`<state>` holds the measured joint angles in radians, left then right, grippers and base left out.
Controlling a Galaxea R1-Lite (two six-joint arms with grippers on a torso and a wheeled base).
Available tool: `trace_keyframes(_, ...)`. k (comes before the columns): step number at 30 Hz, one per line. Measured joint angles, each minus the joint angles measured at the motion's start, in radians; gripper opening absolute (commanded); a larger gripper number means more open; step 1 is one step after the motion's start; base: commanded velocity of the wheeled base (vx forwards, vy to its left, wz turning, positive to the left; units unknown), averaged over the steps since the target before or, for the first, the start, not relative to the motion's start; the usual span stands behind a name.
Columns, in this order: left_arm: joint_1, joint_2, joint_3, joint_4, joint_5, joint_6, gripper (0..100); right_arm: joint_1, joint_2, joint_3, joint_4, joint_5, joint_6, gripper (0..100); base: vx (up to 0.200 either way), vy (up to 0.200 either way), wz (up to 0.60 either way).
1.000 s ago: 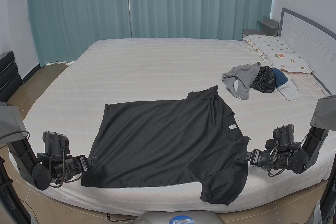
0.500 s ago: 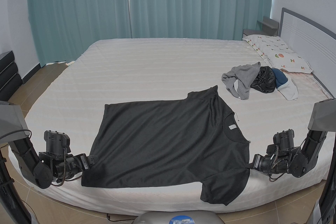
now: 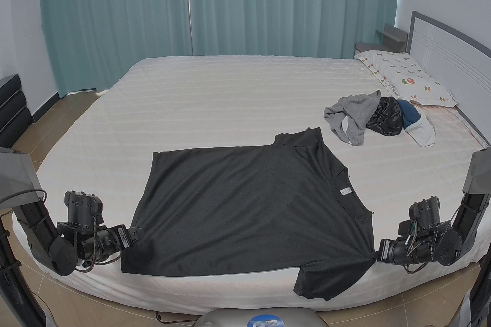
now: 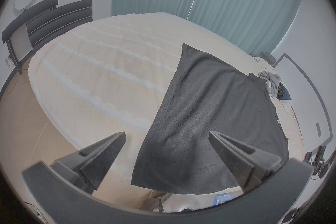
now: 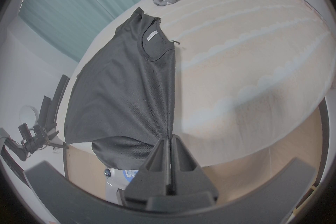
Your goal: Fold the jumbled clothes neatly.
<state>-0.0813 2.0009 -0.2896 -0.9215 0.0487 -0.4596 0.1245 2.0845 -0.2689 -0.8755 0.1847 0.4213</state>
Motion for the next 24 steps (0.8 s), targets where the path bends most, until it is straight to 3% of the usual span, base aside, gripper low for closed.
trace_keyframes(8, 0.0, 0.0, 0.0, -0.001, 0.0, 0.004, 100, 0.0, -0.009, 0.027, 0.003, -0.044, -0.034, 0, 0.0, 0.0, 0.0)
trace_keyframes(9, 0.0, 0.0, 0.0, -0.001, 0.0, 0.004, 100, 0.001, -0.01, 0.031, 0.003, -0.046, -0.037, 100, 0.0, 0.0, 0.0)
trace_keyframes(20, -0.003, -0.001, -0.011, -0.004, 0.009, 0.007, 100, -0.003, -0.038, 0.018, -0.012, -0.047, -0.042, 100, 0.0, 0.0, 0.0)
trace_keyframes(24, -0.003, -0.003, -0.014, -0.004, 0.009, 0.007, 100, -0.013, -0.068, 0.001, -0.013, -0.046, -0.007, 100, 0.0, 0.0, 0.0)
